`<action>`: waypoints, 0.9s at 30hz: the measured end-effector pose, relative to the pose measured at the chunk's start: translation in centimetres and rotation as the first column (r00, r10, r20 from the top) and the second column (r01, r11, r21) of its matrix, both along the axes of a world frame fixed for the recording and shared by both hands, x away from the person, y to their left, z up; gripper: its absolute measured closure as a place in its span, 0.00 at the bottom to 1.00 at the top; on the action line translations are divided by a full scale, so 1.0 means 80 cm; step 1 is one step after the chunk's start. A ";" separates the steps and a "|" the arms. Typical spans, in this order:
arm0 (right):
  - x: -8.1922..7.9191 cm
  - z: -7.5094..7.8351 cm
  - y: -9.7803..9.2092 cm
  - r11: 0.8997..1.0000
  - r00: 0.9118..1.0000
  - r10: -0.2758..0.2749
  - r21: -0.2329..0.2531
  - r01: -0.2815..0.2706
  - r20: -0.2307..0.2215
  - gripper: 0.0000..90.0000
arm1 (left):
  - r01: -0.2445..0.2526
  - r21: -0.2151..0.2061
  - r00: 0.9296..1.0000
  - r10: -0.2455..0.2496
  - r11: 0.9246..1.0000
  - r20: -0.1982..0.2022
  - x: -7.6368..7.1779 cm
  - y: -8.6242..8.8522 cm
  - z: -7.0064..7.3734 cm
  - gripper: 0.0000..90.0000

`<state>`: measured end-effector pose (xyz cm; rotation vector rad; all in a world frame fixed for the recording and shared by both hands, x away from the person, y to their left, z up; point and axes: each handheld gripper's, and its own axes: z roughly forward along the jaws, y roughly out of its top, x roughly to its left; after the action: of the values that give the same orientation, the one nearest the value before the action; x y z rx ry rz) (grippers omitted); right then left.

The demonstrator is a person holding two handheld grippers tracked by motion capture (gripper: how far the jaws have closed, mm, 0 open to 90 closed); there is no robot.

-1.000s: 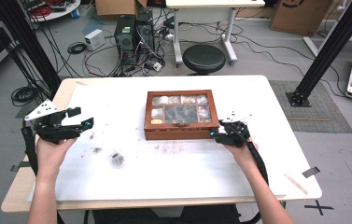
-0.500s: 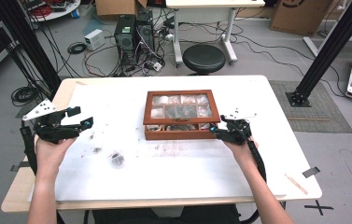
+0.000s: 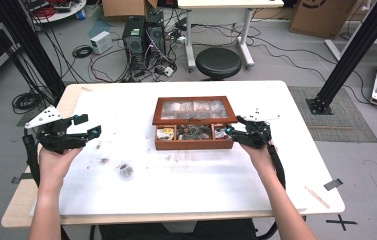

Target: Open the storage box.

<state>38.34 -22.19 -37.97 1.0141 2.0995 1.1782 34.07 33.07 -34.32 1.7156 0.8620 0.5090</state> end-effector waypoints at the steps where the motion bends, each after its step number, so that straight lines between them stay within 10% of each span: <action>1: 0.001 0.001 0.000 1.000 1.000 0.002 0.006 -0.002 0.006 0.52 | 0.001 -0.002 1.000 -0.001 1.000 0.000 0.000 0.000 0.000 0.27; 27: 0.034 0.038 0.001 0.997 0.999 -0.014 0.077 0.011 0.045 0.52 | 0.039 -0.004 0.999 -0.039 0.999 0.014 -0.003 -0.011 0.012 0.27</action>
<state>41.04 -22.14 -34.94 1.0238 2.0236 1.2729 33.81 32.20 -33.39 1.7201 0.8175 0.4915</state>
